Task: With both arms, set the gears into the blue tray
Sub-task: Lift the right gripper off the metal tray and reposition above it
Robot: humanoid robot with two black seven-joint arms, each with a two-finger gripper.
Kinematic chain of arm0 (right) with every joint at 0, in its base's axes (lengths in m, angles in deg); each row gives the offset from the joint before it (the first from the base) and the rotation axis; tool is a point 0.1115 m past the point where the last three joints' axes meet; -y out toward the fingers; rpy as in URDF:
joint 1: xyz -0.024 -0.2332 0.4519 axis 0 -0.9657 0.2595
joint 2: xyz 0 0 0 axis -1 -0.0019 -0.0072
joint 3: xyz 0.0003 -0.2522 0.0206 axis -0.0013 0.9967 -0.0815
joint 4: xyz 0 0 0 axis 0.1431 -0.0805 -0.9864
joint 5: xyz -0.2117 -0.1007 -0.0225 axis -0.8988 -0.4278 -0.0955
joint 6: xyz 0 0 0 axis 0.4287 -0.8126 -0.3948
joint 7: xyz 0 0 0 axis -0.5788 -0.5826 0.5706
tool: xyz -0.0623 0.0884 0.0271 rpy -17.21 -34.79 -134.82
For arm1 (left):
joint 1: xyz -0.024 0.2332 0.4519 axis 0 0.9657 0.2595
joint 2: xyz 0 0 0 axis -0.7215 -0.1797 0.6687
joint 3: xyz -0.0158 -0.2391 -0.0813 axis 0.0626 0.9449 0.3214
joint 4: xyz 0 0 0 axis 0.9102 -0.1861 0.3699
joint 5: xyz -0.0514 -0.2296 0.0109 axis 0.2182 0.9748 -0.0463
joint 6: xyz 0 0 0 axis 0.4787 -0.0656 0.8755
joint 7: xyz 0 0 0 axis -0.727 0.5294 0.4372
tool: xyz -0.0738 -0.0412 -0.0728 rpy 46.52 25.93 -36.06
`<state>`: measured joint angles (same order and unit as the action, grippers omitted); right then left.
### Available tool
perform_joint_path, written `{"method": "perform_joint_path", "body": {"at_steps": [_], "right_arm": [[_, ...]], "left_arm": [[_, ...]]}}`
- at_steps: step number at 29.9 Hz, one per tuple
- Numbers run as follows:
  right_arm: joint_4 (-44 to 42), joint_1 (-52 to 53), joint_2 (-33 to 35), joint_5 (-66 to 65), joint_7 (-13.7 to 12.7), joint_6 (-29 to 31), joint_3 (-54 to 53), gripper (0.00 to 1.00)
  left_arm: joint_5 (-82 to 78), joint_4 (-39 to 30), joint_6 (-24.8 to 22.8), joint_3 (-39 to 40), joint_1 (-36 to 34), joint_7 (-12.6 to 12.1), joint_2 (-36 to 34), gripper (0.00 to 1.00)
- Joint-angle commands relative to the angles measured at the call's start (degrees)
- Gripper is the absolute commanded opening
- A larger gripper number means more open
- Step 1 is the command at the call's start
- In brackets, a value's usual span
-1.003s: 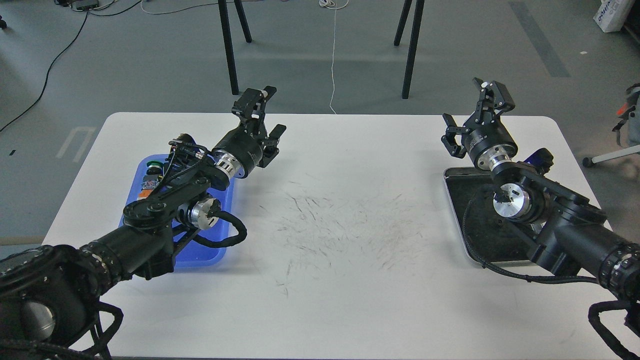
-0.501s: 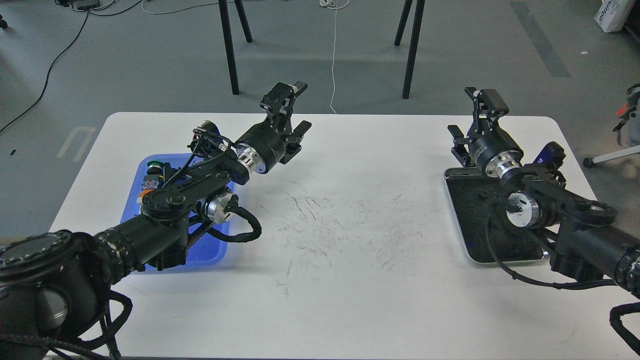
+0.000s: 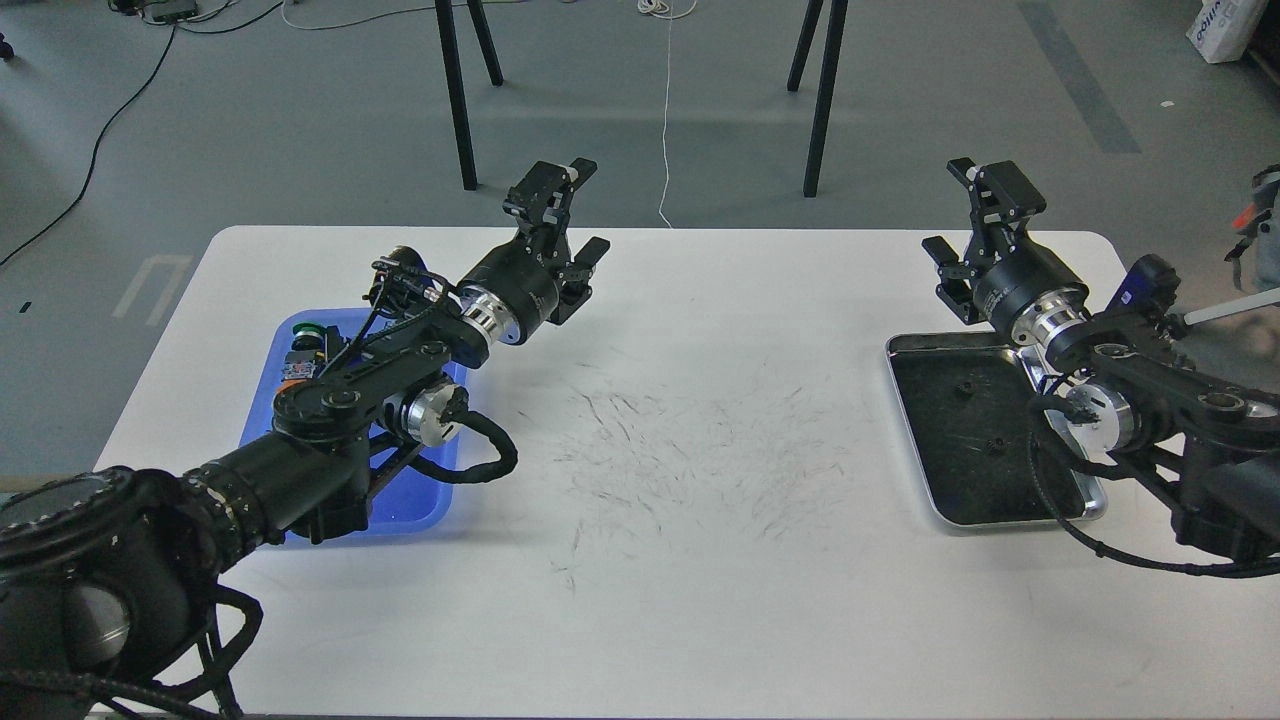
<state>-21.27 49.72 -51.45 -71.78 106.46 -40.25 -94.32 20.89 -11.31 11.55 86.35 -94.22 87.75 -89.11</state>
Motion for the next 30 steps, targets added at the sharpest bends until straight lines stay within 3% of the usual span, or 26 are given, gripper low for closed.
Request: {"method": "perform_joint_path", "body": {"at_steps": [1,12,24,30], "right_arm": [[-0.12,3.1,2.57,-6.47,0.01,2.69,4.81,0.99],[-4.86,14.53,6.09,-23.17,0.01,5.42,25.12,0.99],[-6.45,15.06,6.0,-42.68,0.01,5.51,31.89,0.99],[-10.31,14.18,5.04,-43.66,0.01,5.51,35.23,0.97]], "left_arm": [[0.75,0.04,-0.1,0.38,0.13,0.0,-0.1,1.0],[0.84,-0.05,-0.18,0.38,0.04,0.0,-0.1,1.0],[1.54,-0.05,-0.18,0.47,0.04,0.0,-0.54,1.0],[1.54,-0.05,-0.1,0.47,0.04,0.0,-0.54,1.0]]}}
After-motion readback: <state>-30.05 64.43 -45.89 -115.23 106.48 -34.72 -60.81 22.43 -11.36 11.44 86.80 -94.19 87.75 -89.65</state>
